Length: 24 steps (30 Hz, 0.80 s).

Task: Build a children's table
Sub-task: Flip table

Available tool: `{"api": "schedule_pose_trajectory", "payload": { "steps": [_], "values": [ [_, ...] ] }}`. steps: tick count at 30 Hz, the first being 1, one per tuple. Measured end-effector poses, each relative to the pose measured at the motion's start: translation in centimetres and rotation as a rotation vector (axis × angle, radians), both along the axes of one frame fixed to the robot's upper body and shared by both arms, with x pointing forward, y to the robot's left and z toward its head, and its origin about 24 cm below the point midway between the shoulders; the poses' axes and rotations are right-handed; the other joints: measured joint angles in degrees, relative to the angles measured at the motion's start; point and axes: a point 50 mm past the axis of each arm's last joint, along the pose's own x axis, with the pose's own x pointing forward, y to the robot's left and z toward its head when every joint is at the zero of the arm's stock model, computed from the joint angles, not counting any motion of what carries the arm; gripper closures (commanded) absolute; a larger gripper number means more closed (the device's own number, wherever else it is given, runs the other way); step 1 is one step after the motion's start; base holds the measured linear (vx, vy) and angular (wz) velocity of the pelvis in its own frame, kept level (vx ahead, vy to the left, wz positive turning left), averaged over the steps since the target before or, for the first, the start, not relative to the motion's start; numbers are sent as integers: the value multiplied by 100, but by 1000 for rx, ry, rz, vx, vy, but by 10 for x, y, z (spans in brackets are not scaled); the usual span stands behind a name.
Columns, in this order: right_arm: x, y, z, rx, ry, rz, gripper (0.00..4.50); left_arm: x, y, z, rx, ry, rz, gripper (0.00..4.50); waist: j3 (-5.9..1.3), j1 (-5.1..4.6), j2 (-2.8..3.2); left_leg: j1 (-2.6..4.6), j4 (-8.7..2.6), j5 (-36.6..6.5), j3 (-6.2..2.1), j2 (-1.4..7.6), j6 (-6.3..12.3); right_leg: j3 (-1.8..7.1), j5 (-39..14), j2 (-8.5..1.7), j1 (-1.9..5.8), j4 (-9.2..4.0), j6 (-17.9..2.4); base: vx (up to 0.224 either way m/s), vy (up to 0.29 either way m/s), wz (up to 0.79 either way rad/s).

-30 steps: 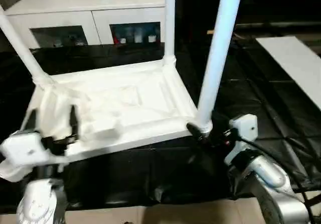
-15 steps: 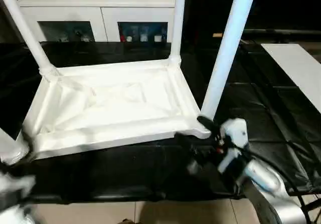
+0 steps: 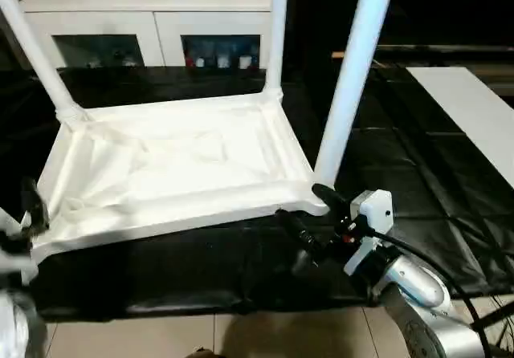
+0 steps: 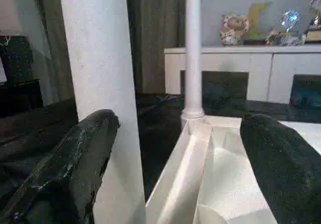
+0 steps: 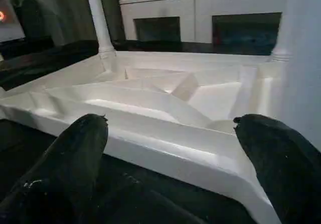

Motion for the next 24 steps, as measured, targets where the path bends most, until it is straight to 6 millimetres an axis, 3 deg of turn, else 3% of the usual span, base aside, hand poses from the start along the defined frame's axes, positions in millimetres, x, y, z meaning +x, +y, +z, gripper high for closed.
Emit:
{"api": "schedule_pose_trajectory", "payload": {
  "steps": [3,5,6,7,8,9,10,11,12,13,15,18,24],
  "values": [
    [-1,4,-1,6,5,14,0,16,23,7,-15,6,69,8,47,-29,34,-2,-2,-6,-62,-4,-10,-69,-1,-1,4,-27,0,-19,-2,-2],
    [-2,5,-1,7,7,21,0,16,32,14,-11,-13,97,8,91,-57,106,3,-23,-10,-124,-3,-16,-144,-7,-5,41,-94,-10,-51,12,-17],
    [-2,5,-1,8,7,20,0,16,33,14,-16,-18,105,8,141,-36,172,-23,-45,-9,-140,-2,-19,-197,-63,-6,79,-11,-61,-102,26,-23],
    [-4,5,-2,8,12,19,0,20,33,16,-23,-29,104,8,158,-1,171,-28,-68,-9,-106,-2,-19,-236,-295,-22,56,243,-165,-88,-20,4],
    [-5,5,-4,7,19,24,0,25,32,21,-23,-51,96,8,115,131,34,-29,-88,-5,73,5,-24,-101,-489,-32,71,625,-298,-88,-20,4],
    [-4,6,-2,7,11,31,0,23,33,22,-24,-56,103,8,65,190,-125,-20,-49,-14,110,-23,-78,57,-480,-36,54,597,-83,36,-121,17],
    [-2,6,1,0,-3,34,0,19,34,17,-33,-40,110,8,90,284,-51,-49,206,-154,-154,-60,-189,22,-455,-45,28,591,-64,40,-84,-16],
    [-1,5,2,-3,-8,32,0,16,36,14,-36,-28,125,8,91,339,33,-46,320,-150,-429,-90,-212,-28,-445,-22,63,595,-65,40,-84,-16],
    [-2,4,1,-2,-3,29,0,16,38,15,-38,-34,134,8,90,345,112,-25,317,-69,-525,-62,-332,-115,-434,-15,80,600,-74,0,0,0],
    [-3,5,0,-2,8,36,0,19,37,18,-38,-53,134,8,95,339,105,-19,288,-56,-509,-36,-360,-105,-434,18,59,571,-77,0,0,0],
    [-2,8,1,11,6,64,0,23,39,20,-46,-60,145,8,92,305,98,-25,223,-58,-510,-11,-361,-65,-403,95,89,450,-126,0,0,0],
    [0,12,5,12,-12,88,0,28,47,18,-61,-49,167,8,67,275,55,-27,134,-57,-495,-16,-361,-71,-282,92,110,308,-151,0,0,0],
    [3,14,8,14,-26,86,0,39,57,24,-71,-48,124,8,25,244,-21,-24,118,-57,-486,-15,-361,-71,-156,87,91,277,-132,0,0,0]
  ]
}}
